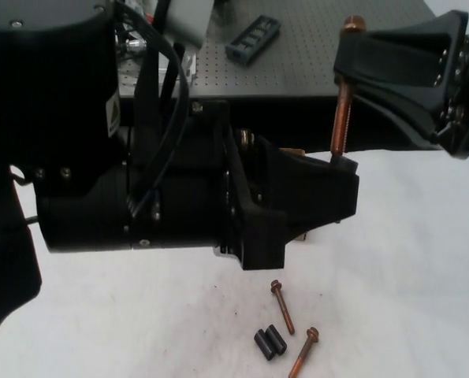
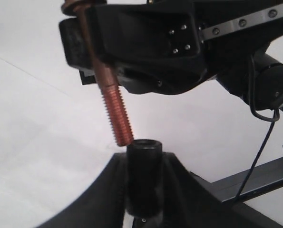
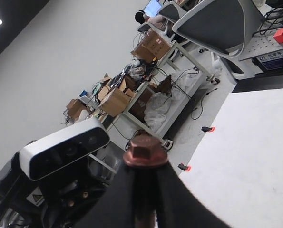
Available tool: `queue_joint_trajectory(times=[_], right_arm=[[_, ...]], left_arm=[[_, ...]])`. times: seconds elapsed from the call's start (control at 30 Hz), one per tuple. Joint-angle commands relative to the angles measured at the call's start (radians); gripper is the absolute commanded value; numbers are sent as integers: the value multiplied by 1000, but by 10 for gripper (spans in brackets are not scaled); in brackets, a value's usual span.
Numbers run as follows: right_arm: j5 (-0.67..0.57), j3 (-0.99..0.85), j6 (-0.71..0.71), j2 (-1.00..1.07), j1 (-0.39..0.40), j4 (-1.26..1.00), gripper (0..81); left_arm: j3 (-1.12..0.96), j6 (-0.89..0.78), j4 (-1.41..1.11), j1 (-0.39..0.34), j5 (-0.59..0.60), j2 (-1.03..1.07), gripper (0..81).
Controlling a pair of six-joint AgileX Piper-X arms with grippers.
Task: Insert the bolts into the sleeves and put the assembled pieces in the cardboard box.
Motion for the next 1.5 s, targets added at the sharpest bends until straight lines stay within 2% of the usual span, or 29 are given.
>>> queue_joint_trajectory(times=[0.0,0.4,0.97,1.13,1.2,1.33,1.47], right_arm=[[-27,-5,5,-5,3,-11,21],[-4,-5,5,-7,3,-79,21],[0,-5,3,-7,3,-33,21],[-35,-5,-2,-7,3,-33,3],[-35,-5,-2,-7,3,-33,62],[-43,-5,-49,-7,3,-33,280],[-46,-5,-70,-7,3,-33,302]], left_arm=[[-12,-14,-49,2,-47,-9,7],[-12,-24,-54,2,-39,-9,7],[-12,-24,-62,2,-107,-9,7],[-12,-24,-62,2,-143,-9,7],[-12,-24,-62,2,-146,-9,7],[-12,-18,-62,2,-145,-9,7],[-12,4,-62,2,-145,-9,7]])
